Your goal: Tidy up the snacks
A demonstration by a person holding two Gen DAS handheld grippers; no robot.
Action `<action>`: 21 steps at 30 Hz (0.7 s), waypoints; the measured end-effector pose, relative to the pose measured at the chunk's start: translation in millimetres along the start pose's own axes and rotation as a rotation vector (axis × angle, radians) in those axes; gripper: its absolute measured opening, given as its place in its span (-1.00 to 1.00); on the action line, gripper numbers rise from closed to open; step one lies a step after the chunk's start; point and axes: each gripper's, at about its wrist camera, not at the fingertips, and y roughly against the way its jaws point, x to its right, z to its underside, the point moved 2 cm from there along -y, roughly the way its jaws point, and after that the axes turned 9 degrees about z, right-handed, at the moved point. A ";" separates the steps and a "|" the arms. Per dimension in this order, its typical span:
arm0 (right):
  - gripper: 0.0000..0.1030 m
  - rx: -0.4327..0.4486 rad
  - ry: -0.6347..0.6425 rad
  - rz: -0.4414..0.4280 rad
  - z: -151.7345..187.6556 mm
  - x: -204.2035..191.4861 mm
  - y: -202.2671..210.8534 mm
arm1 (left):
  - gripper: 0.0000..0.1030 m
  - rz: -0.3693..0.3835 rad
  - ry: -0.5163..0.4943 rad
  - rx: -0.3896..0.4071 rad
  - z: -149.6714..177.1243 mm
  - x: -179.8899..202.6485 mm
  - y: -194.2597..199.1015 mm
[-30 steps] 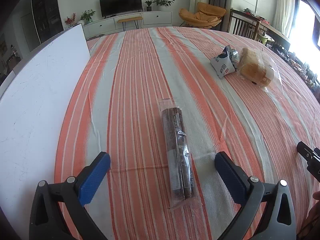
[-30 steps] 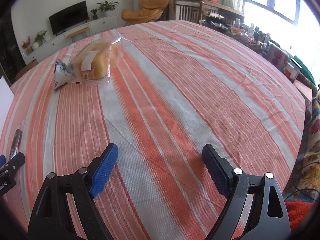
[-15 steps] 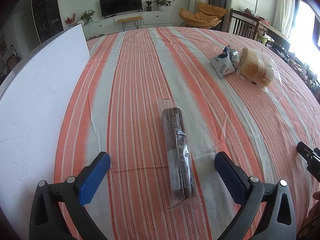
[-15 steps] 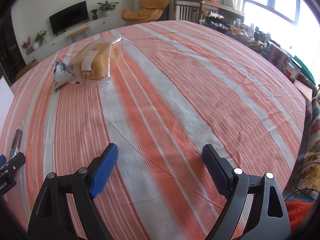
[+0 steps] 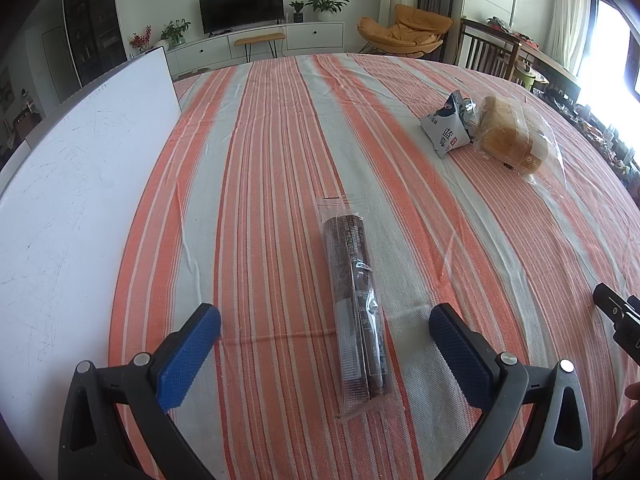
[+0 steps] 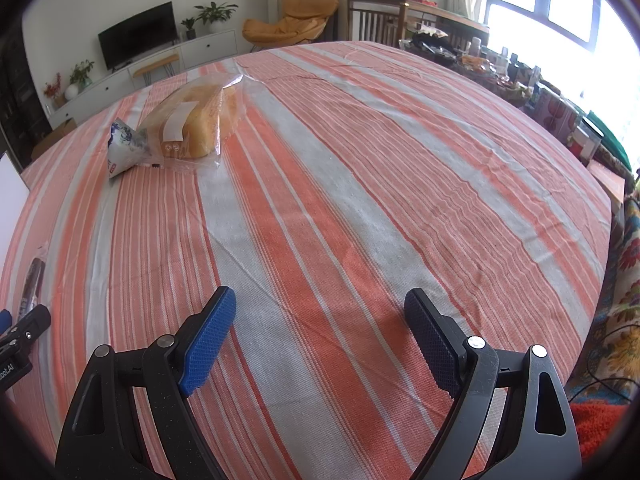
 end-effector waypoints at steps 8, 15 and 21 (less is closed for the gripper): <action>0.73 0.001 0.001 -0.002 0.0 0.2 0.2 | 1.00 0.000 0.000 0.000 0.1 0.0 0.0; 0.69 0.152 -0.039 -0.124 -12.5 5.3 34.0 | 1.00 0.000 0.000 0.000 0.1 -0.1 0.1; 0.69 0.228 0.151 -0.387 -74.6 -55.0 53.0 | 1.00 0.000 0.000 0.000 0.3 0.0 0.2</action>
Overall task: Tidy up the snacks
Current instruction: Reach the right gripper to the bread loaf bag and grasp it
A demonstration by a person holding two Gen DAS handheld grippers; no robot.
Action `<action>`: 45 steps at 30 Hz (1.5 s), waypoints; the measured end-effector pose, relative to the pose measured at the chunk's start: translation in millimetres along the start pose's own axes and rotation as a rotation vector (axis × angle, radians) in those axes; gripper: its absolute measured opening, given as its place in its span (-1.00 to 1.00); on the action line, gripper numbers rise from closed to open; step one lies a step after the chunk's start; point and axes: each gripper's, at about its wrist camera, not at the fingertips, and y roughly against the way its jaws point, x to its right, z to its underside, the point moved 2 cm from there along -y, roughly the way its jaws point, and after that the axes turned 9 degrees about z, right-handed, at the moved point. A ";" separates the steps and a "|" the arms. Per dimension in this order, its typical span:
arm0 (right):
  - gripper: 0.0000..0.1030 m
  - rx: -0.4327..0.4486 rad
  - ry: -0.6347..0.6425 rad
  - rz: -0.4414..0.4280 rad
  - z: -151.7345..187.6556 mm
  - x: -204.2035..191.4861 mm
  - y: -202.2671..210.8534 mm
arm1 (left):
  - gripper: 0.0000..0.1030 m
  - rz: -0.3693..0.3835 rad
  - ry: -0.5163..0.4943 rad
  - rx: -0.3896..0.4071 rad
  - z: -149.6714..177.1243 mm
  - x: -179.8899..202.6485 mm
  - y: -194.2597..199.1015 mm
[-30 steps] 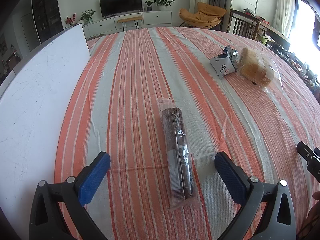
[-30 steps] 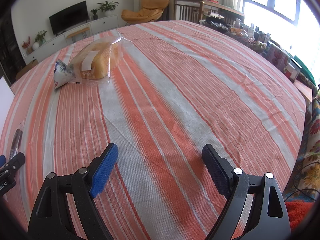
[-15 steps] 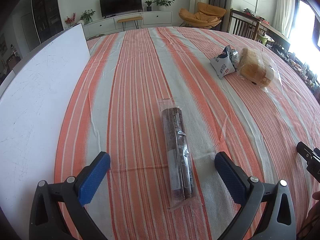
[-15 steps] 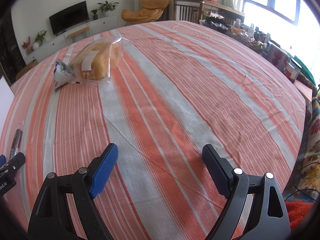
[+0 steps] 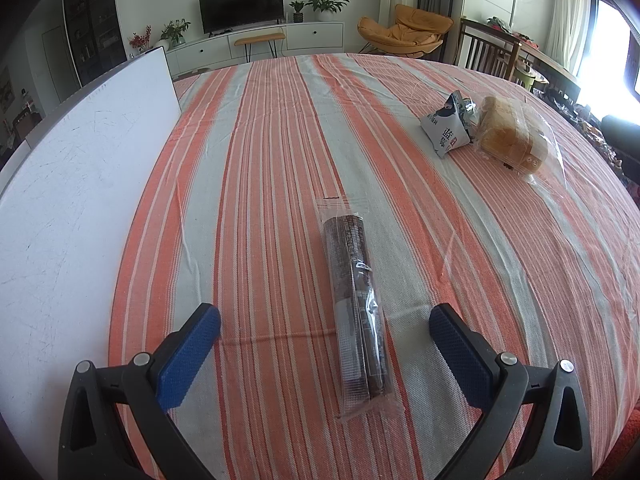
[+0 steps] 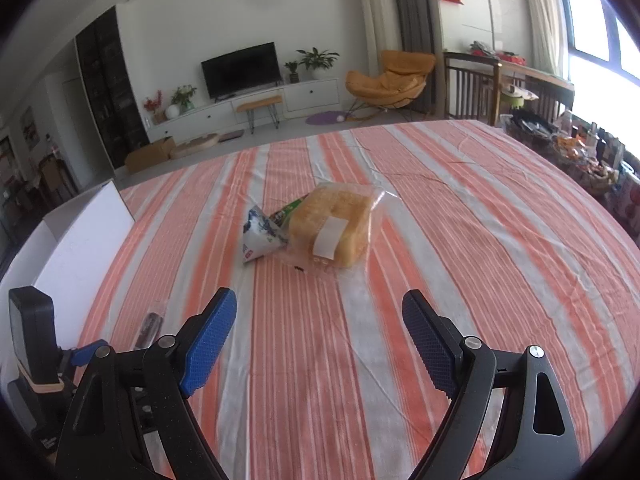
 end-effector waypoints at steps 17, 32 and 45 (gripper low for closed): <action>-0.27 -0.339 0.368 0.018 -40.9 -96.3 -168.5 | 1.00 0.000 0.000 0.000 0.0 -0.2 0.0; -0.93 -0.314 -0.070 -0.295 7.3 2.9 -17.5 | 1.00 0.000 0.000 0.000 -0.3 -0.2 -0.2; 0.45 -0.246 -0.200 -0.023 -26.0 44.1 -51.9 | 1.00 0.001 0.000 0.000 0.0 -0.1 0.0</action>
